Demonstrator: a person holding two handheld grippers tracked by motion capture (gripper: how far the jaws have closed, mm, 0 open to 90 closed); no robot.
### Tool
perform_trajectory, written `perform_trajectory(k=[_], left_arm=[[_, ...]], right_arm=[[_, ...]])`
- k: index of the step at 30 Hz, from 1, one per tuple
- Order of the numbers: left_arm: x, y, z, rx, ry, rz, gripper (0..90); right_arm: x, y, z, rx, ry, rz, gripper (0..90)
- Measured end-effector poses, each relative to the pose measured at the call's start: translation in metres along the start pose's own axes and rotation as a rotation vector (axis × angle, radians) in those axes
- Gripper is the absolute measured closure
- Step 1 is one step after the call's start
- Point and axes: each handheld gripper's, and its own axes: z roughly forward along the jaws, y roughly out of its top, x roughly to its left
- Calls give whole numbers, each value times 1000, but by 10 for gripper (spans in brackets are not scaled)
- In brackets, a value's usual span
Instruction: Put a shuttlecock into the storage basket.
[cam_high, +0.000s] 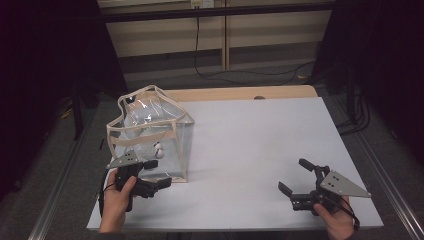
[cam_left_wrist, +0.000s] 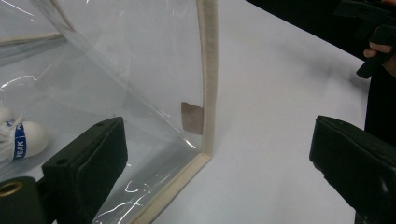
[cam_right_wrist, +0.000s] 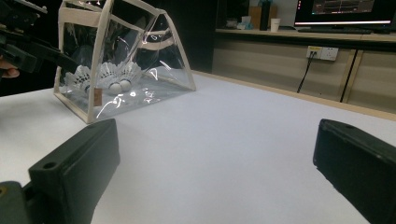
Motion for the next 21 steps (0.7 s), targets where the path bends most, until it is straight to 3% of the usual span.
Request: perform_trajectory(k=[21], left_arm=[[-1,-1,1,11,5,10,44]], right_arm=[[0,0,-1,-2,-1,-4,2]])
